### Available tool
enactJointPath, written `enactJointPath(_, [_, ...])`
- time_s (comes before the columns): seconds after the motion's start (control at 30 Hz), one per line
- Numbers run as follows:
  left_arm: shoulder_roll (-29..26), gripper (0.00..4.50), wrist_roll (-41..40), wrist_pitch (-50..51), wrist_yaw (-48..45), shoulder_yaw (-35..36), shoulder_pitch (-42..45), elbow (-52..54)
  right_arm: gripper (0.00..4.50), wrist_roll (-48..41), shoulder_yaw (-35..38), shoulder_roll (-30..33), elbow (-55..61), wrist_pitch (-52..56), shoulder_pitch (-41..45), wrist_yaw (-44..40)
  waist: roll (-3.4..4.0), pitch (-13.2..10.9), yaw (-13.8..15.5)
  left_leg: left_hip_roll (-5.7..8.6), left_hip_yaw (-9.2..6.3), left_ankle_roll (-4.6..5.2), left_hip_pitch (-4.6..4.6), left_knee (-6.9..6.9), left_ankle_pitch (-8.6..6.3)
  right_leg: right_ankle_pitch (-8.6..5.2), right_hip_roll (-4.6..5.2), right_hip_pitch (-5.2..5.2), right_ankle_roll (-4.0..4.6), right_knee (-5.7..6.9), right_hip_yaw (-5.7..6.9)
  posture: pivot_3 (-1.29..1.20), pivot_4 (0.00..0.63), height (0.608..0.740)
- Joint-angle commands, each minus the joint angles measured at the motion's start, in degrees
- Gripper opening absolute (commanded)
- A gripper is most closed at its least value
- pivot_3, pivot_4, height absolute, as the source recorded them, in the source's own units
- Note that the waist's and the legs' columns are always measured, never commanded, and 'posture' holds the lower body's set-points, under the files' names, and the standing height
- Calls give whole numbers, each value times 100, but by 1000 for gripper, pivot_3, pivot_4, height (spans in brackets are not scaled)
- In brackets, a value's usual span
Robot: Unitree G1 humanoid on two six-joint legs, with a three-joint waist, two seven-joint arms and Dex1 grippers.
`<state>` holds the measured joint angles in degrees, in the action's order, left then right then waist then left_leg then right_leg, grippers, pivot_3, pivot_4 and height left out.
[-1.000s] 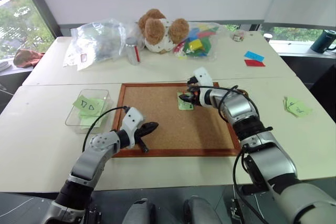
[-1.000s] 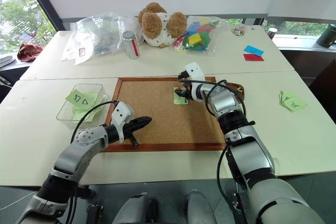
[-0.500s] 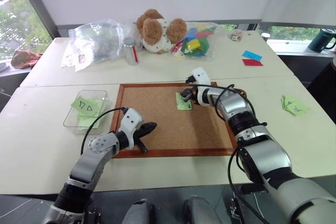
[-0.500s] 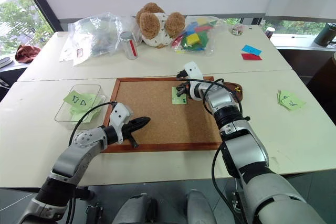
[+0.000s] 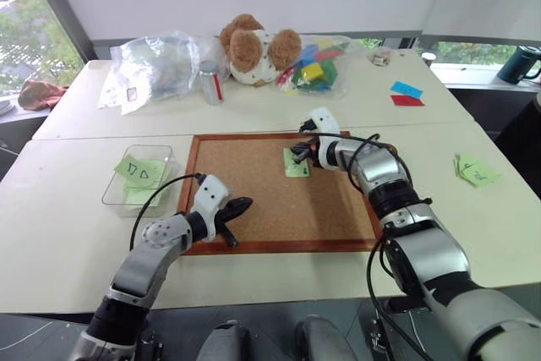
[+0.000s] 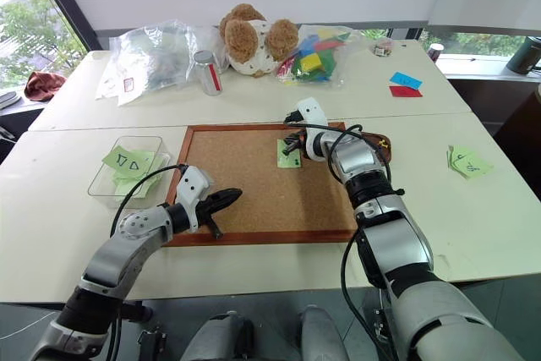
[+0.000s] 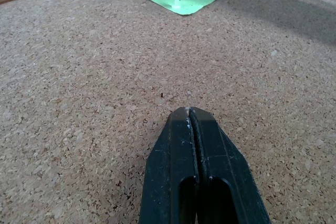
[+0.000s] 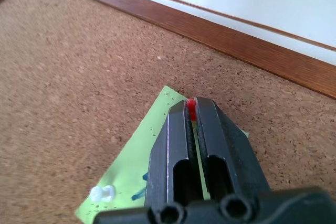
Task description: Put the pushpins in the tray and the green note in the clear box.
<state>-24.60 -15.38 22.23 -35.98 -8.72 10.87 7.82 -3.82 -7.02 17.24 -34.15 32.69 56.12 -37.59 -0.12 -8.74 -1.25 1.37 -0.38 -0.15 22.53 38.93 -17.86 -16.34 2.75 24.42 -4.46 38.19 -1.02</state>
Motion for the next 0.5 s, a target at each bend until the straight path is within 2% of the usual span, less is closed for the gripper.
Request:
enactJointPath(0.03, [-10, 0, 124, 273, 103, 17, -176, -275, 86, -194, 284, 167, 851, 346, 85, 27, 2, 2, 5, 0, 0, 1, -1, 0, -1, 0, 0, -1, 0, 0, 0, 0, 150, 740])
enactJointPath(0.27, [-14, 0, 107, 315, 37, 39, -213, -256, 86, -400, 1098, 981, 1749, 1127, -197, 439, 2, 3, 34, 0, 0, 5, -2, 2, -3, 0, 3, -6, 0, -4, 0, 0, 150, 740])
enactJointPath(0.5, [20, 0, 133, 285, -10, 1, -165, -310, 86, -247, 1264, 1675, 1165, 833, -726, 616, 14, 9, 10, 0, 3, 7, -8, 0, -4, 0, 3, -13, 1, -7, -1, 0, 150, 740])
